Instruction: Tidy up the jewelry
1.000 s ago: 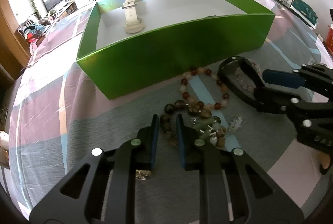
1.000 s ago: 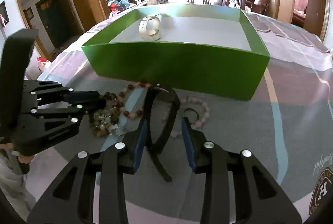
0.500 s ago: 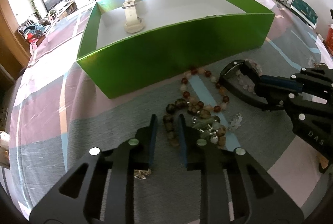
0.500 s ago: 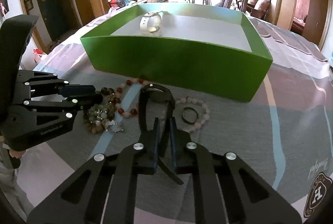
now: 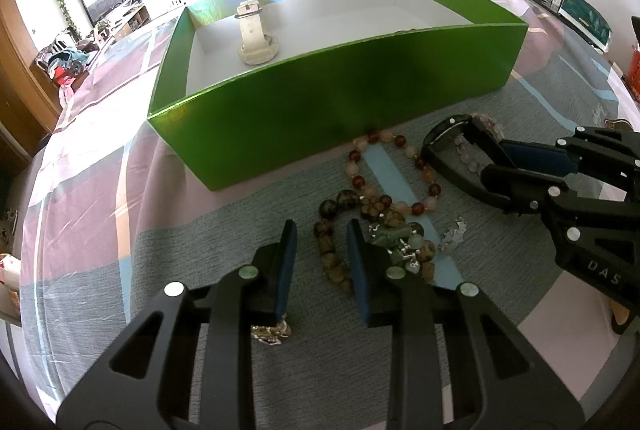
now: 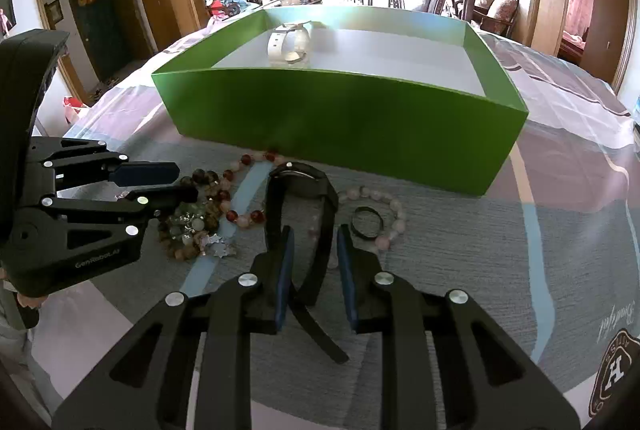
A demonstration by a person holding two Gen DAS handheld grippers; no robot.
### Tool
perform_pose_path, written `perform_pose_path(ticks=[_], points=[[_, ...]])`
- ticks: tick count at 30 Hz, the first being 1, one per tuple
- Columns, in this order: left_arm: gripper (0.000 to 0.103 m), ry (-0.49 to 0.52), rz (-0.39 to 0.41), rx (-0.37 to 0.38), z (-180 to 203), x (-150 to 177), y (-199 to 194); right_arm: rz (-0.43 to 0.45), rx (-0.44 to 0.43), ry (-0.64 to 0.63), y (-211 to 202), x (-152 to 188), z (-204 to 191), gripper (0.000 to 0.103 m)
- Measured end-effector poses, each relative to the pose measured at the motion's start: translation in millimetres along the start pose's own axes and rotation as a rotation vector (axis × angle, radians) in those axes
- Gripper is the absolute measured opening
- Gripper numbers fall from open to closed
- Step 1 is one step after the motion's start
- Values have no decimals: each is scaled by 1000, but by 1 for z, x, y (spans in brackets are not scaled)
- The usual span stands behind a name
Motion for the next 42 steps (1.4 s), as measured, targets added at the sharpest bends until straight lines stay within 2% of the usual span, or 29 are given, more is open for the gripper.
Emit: perform_pose_path(ticks=[3, 6, 9, 12, 14, 19, 24, 26, 30, 33, 36, 38, 42], points=[[26, 3, 1, -3, 0, 0, 0, 0, -1, 2, 0, 0, 0, 23], [25, 9, 2, -2, 1, 0, 0, -2, -4, 8, 0, 0, 0, 29], [25, 12, 3, -2, 2, 1, 0, -4, -4, 16, 1, 0, 2, 30], [17, 17, 0, 14, 5, 1, -1, -4, 5, 10, 0, 1, 1, 29], [11, 24, 1, 11, 7, 3, -1, -3, 10, 5, 0, 1, 0, 13], [11, 36, 13, 2, 11, 3, -4, 19, 7, 23, -6, -1, 4, 8], [10, -3, 72, 23, 2, -2, -19, 101, -11, 45, -26, -9, 8, 4], [10, -8, 82, 30, 0, -1, -22, 123, -12, 41, -31, -11, 7, 4], [10, -6, 60, 23, 2, 0, -17, 88, 7, 24, -22, -8, 6, 4], [11, -3, 42, 16, 4, 0, -12, 51, 5, 27, -12, -5, 6, 12], [11, -5, 27, 8, 1, 2, -9, 35, 7, 18, -7, -3, 4, 14], [11, -5, 19, 7, 1, 2, -6, 25, 9, 19, -4, -2, 4, 21], [11, -2, 7, 4, 2, 1, -2, 13, 8, 19, -2, 0, 4, 21]])
Point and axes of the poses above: each gripper's, at about its wrist camera, not at the fingertips, and y roughly the way its jaws point, z to its right, x to its underside, the point moved 8 cm from there along y, roughly the way its jaws point, and after that the axes turned 9 degrees about -z, right-handed, at the moved point
